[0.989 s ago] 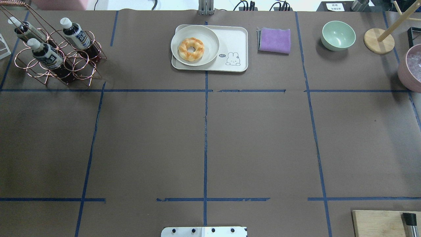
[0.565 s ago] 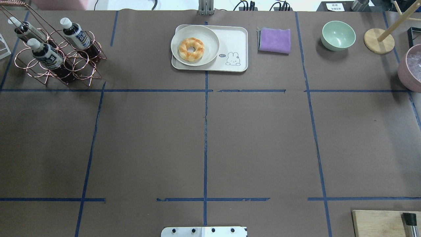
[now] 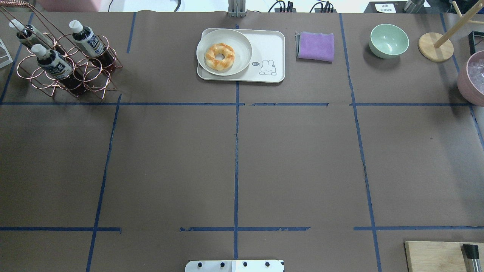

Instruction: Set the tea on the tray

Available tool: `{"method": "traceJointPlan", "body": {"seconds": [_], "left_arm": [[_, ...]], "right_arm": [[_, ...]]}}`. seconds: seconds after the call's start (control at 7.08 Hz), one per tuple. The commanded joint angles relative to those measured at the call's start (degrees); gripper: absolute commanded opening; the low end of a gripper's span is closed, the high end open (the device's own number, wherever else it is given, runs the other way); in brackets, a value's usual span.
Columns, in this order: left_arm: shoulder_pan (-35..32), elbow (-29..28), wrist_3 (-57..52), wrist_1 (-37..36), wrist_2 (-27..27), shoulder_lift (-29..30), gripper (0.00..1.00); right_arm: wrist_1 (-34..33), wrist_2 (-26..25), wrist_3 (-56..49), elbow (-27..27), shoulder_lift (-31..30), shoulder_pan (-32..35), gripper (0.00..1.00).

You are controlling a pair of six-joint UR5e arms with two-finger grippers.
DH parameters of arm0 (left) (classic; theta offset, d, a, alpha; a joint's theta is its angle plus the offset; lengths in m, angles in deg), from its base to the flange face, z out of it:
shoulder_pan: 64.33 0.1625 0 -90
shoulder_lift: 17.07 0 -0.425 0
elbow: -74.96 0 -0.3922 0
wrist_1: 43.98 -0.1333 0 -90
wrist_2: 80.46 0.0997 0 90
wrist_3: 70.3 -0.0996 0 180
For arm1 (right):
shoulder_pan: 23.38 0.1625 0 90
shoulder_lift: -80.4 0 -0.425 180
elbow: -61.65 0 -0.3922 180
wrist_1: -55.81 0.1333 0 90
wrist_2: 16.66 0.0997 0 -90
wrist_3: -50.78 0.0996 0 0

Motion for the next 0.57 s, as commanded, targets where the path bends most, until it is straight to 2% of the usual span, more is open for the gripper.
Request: {"method": "traceJointPlan", "body": {"seconds": [0.0,0.14,0.28,0.42], "left_arm": [[2.4,1.5,14.5,4.5,0.4,0.3,1.00],[3.6,0.9,21.6,14.1,3.1,-0.3,1.00],[5.1,0.7,29.5,20.5,7.8,-0.5,1.00],[8.9,0.5,35.1,25.0,14.6,-1.0,1.00]], "right_arm": [[0.0,0.0,-0.2,0.0,0.0,0.0,1.00],[0.0,0.0,0.0,-0.2,0.0,0.0,1.00],[-0.1,0.0,0.0,-0.6,0.0,0.0,1.00],[0.0,-0.1,0.1,-1.1,0.0,0.0,1.00]]}}
